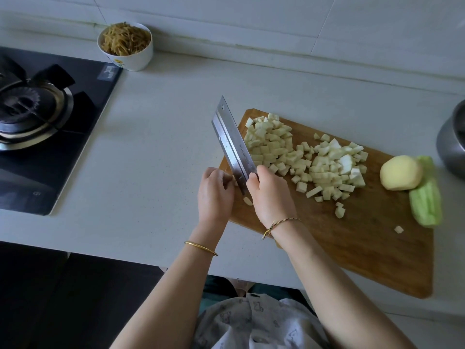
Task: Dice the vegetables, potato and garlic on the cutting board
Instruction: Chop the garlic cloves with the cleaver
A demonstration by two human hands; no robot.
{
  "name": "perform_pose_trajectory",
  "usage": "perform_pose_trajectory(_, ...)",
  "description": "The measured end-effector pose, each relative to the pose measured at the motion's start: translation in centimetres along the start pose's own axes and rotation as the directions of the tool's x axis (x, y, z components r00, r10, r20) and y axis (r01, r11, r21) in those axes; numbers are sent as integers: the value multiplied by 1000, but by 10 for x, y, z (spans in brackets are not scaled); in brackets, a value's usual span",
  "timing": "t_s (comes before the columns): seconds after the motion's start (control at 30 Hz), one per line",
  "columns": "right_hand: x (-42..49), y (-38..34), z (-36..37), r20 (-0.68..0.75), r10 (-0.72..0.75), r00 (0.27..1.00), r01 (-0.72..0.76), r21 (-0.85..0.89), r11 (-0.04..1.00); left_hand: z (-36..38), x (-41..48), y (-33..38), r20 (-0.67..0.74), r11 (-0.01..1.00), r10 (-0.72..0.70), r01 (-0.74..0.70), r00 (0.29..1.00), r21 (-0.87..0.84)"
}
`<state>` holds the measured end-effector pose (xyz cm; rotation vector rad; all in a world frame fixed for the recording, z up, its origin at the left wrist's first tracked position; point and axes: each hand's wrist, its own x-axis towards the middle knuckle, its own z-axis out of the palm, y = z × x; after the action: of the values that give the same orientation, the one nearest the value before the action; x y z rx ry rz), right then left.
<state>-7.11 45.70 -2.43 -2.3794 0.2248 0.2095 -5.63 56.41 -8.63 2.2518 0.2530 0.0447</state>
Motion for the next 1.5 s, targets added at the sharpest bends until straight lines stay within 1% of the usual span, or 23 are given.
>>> perform_pose_trajectory(0.17, 4, 0, -3, 50, 41, 998, -44, 68, 997, -1, 1, 1, 11, 1000, -16, 16, 1000, -5)
perform_pose_trajectory(0.43, 15, -5, 0, 99, 85, 991, -86, 13, 996, -3, 2, 1, 14, 1000, 9, -9, 1000, 16)
perform_pose_trajectory(0.53, 19, -2, -2, 117, 100, 988, -112, 103, 988, -4, 0, 3, 19, 1000, 8, -8, 1000, 19)
perform_pose_trajectory(0.7, 16, 5, -23, 35, 103, 994, -108, 250, 962, -4, 7, 5, 32, 999, 35, -36, 999, 7)
perform_pose_trajectory(0.83, 12, 10, -35, 34, 101, 994, -106, 284, 953, -12, 6, 3, 46, 997, 77, -76, 996, -17)
perform_pose_trajectory(0.97, 3, 15, -34, 55, 115, 992, -127, 308, 943, -22, -5, 1, 28, 996, 38, -36, 999, -82)
perform_pose_trajectory(1.03, 0, 17, -33, 47, 117, 992, -125, 312, 942, -26, -10, 1, 116, 999, 32, -34, 993, 13)
perform_pose_trajectory(1.1, -3, 19, -33, 38, 113, 993, -119, 310, 943, -27, -14, 1, 244, 987, 36, -72, 969, 142)
perform_pose_trajectory(1.13, -4, 19, -32, 40, 111, 993, -118, 312, 943, -27, -16, 1, 276, 979, 44, -97, 960, 181)
perform_pose_trajectory(1.23, -8, 22, -31, 56, 110, 992, -122, 322, 939, -23, -19, 5, 271, 960, 70, -138, 960, 244)
perform_pose_trajectory(1.43, -14, 25, -32, 48, 94, 994, -105, 324, 940, -8, -23, 15, 213, 978, 58, -98, 975, 185)
perform_pose_trajectory(1.5, -15, 26, -33, 38, 93, 995, -100, 326, 940, -2, -29, 18, 185, 975, 46, -84, 982, 206)
